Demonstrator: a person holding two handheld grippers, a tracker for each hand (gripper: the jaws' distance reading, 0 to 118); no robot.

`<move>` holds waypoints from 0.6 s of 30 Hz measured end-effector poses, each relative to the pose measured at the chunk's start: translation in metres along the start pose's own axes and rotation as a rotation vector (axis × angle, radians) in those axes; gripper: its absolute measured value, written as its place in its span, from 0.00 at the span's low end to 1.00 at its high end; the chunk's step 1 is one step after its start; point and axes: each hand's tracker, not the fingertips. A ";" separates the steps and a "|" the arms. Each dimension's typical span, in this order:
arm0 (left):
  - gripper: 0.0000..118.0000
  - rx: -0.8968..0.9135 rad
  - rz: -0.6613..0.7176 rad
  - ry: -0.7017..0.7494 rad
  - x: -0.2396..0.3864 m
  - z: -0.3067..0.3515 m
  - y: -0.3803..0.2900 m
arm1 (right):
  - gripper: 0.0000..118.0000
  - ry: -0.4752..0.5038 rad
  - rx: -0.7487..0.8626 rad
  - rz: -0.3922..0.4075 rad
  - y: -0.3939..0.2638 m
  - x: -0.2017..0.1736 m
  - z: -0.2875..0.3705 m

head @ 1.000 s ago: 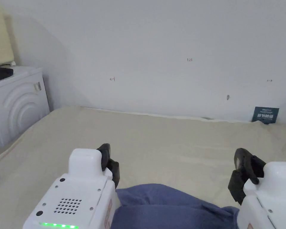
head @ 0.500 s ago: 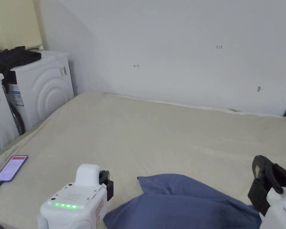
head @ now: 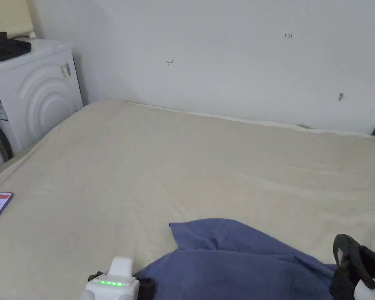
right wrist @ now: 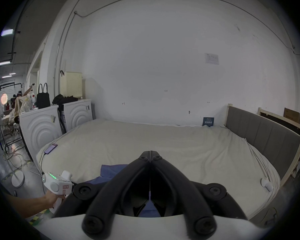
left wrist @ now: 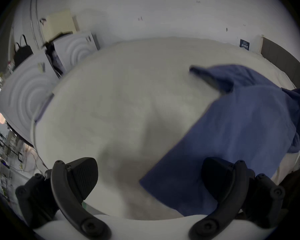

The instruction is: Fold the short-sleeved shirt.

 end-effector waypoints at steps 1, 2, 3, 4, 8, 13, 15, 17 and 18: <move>0.99 -0.012 0.045 -0.016 0.000 0.005 -0.001 | 0.00 0.001 -0.009 -0.002 -0.002 0.001 -0.003; 0.94 -0.041 0.085 -0.032 0.000 0.011 -0.005 | 0.00 0.000 -0.016 -0.003 -0.004 0.002 -0.006; 0.90 -0.023 0.092 -0.044 -0.003 -0.007 0.005 | 0.00 -0.002 -0.021 -0.003 -0.007 0.001 -0.010; 0.83 -0.001 0.061 -0.042 0.000 -0.003 0.001 | 0.00 -0.002 -0.027 -0.005 -0.009 0.001 -0.014; 0.24 0.017 -0.004 -0.127 0.004 0.009 0.003 | 0.00 0.023 -0.067 -0.005 -0.019 -0.007 -0.034; 0.04 0.101 0.029 -0.196 0.004 0.026 0.008 | 0.00 0.060 -0.108 -0.001 -0.034 -0.014 -0.059; 0.04 0.151 0.075 -0.218 -0.006 0.041 0.009 | 0.00 0.083 -0.123 0.019 -0.041 -0.014 -0.073; 0.04 0.183 0.117 -0.257 -0.010 0.057 0.014 | 0.00 0.094 -0.130 0.052 -0.049 -0.014 -0.092; 0.04 0.197 0.110 -0.254 -0.012 0.067 0.016 | 0.01 0.115 -0.131 0.073 -0.052 -0.013 -0.105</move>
